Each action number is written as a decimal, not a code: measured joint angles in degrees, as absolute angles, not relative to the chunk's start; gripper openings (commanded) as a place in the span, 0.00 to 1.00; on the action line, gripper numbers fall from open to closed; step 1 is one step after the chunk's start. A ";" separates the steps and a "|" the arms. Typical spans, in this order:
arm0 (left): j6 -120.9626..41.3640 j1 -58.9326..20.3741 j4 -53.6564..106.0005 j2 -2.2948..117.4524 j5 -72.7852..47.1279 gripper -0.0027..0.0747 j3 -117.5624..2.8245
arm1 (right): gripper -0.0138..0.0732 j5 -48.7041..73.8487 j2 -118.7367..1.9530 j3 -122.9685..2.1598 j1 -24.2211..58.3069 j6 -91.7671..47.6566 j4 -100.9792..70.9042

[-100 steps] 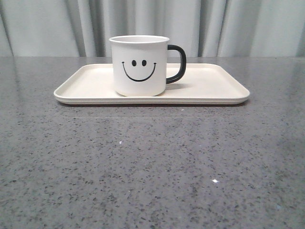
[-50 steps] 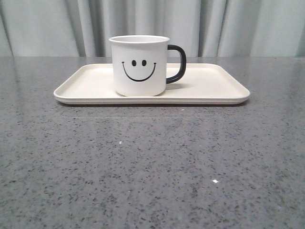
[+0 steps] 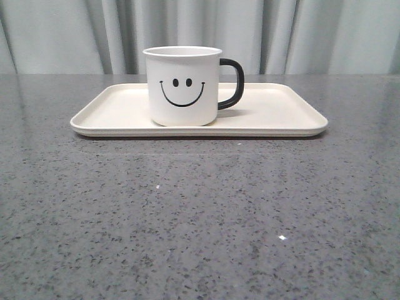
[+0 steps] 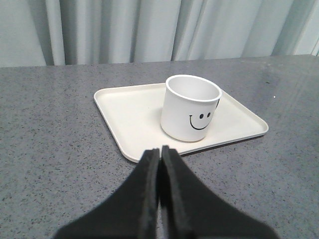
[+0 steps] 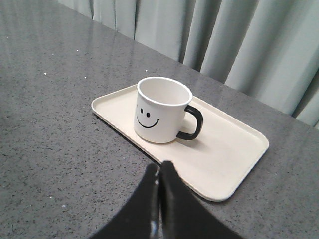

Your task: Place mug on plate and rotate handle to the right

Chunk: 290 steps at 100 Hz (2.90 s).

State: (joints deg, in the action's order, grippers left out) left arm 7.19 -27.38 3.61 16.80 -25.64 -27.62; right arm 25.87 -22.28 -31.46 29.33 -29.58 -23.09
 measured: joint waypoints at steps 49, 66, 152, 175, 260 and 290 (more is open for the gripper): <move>7.19 -26.79 3.61 16.80 -24.10 0.01 -26.20 | 0.08 25.87 -22.28 -31.46 29.33 -29.58 -23.09; 6.53 -21.69 3.61 15.41 -17.11 0.01 -21.40 | 0.08 25.87 -22.28 -31.46 29.33 -29.58 -23.09; -3.33 1.83 4.26 -0.24 -3.89 0.01 0.34 | 0.08 25.87 -22.28 -31.46 29.33 -29.48 -23.09; -3.33 1.83 4.26 -0.24 -4.51 0.01 0.34 | 0.08 25.87 -22.28 -31.46 29.33 -29.48 -23.09; -3.33 1.83 4.26 -0.24 -4.55 0.01 0.34 | 0.08 25.70 -22.28 -31.46 29.33 -29.43 -23.09; -3.33 1.83 4.26 -0.24 -4.55 0.01 0.34 | 0.08 15.62 -22.20 -27.13 29.33 -29.43 -23.13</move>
